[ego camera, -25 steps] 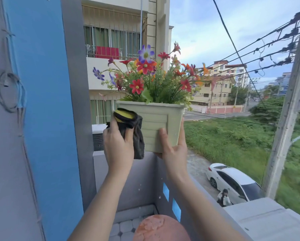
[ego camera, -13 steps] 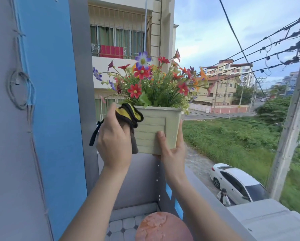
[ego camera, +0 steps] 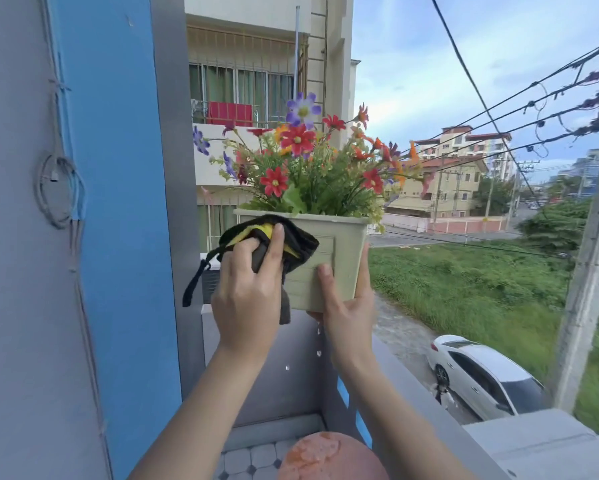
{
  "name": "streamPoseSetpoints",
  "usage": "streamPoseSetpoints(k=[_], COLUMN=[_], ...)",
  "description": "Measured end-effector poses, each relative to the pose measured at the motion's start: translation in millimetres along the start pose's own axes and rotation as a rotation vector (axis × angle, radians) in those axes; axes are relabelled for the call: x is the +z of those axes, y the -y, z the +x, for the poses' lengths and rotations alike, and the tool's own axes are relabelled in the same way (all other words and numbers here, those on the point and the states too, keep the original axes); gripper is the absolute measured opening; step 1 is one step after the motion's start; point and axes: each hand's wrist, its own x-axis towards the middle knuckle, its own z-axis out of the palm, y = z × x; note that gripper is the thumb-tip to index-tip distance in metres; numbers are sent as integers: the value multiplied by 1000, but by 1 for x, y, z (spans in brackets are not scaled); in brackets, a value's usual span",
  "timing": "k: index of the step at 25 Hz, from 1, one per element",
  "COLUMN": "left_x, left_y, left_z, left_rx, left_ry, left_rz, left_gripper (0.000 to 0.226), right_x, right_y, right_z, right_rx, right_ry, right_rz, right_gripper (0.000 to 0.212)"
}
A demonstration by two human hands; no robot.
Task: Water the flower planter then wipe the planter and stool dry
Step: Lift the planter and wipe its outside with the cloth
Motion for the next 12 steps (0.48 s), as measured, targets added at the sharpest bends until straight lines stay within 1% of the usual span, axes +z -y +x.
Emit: streamPoseSetpoints(k=[2, 4, 5, 6, 8, 9, 10, 12], left_x=[-1, -3, -2, -2, -4, -6, -7, -8], left_y=[-4, -1, 2, 6, 9, 7, 3, -4], left_z=[-35, -64, -67, -61, -40, -33, -32, -45], left_rx=[103, 163, 180, 170, 73, 33, 35, 134], left_ry=[80, 133, 127, 101, 40, 25, 21, 57], left_rz=[-22, -59, -63, -54, -9, 7, 14, 8], left_gripper=[56, 67, 67, 60, 41, 36, 35, 40], right_x=[0, -1, -1, 0, 1, 2, 2, 3], right_y=[2, 3, 2, 1, 1, 1, 1, 5], right_z=[2, 2, 2, 1, 1, 1, 3, 5], right_rx=[9, 23, 28, 32, 49, 53, 47, 22], right_ry=[-7, -8, -6, -5, 11, 24, 31, 24], right_rz=[-17, 6, 10, 8, 30, 38, 40, 29], right_gripper=[74, 75, 75, 76, 75, 74, 72, 72])
